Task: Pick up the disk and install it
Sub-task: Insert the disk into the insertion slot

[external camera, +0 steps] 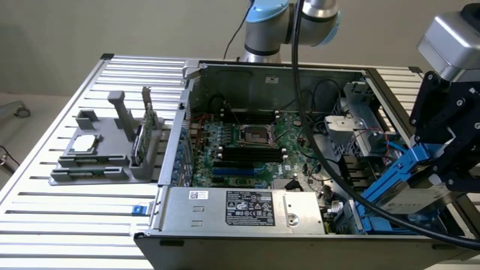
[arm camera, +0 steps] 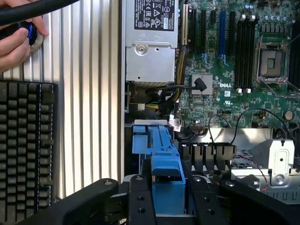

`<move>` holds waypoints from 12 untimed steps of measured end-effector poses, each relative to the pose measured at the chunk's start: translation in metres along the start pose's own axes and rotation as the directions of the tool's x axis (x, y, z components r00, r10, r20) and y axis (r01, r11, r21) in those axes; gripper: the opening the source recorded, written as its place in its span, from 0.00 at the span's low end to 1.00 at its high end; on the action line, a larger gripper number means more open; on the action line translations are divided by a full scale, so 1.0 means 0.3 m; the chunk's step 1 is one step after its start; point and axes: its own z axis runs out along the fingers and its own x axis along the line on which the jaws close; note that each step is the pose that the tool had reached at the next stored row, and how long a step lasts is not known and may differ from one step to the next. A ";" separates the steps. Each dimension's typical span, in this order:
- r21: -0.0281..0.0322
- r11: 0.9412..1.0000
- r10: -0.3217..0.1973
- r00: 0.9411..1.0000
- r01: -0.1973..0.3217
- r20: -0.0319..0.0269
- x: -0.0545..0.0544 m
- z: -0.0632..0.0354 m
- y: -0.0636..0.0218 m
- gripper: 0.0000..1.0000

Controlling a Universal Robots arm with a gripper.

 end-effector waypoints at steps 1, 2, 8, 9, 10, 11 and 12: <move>0.000 1.000 0.000 1.000 0.000 0.002 0.000 0.001 0.000 0.33; 0.000 1.000 0.000 1.000 0.000 0.003 0.000 0.003 0.000 0.33; 0.000 1.000 0.000 1.000 0.000 0.012 0.001 0.008 0.000 0.33; 0.000 1.000 0.000 1.000 0.000 0.014 0.001 0.009 0.000 0.33; 0.000 1.000 0.000 1.000 0.000 0.015 0.001 0.010 0.000 0.33; 0.000 1.000 0.000 1.000 0.000 0.016 0.001 0.011 0.000 0.33; 0.000 1.000 0.000 1.000 0.000 0.017 0.001 0.011 0.000 0.33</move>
